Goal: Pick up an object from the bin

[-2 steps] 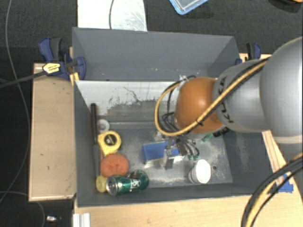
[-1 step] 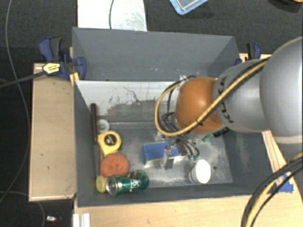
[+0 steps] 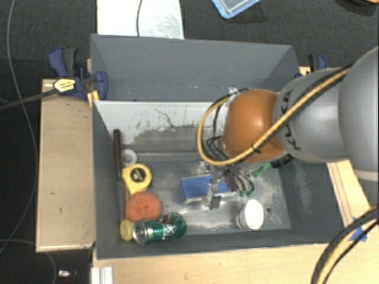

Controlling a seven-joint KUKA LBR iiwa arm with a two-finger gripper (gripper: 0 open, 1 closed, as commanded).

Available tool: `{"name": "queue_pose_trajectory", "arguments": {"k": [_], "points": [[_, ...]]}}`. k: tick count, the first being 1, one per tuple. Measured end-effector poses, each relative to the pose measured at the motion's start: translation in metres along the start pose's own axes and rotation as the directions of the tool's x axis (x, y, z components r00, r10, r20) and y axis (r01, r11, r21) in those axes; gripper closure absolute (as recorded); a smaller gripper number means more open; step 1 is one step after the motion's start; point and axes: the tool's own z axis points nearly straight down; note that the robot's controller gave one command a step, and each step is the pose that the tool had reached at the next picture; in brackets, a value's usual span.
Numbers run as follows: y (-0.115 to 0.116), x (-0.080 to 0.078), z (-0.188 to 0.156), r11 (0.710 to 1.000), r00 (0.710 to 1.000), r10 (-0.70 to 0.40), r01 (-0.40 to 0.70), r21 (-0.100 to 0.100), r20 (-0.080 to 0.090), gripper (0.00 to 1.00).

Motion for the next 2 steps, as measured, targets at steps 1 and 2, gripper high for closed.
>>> {"name": "queue_pose_trajectory", "arguments": {"k": [1, 2], "points": [[0.000, -0.003, -0.030, 1.000, 1.000, 0.001, -0.001, 0.000, 0.008, 1.00], [0.000, -0.002, -0.066, 1.000, 1.000, 0.003, -0.003, 0.000, 0.006, 1.00]]}}
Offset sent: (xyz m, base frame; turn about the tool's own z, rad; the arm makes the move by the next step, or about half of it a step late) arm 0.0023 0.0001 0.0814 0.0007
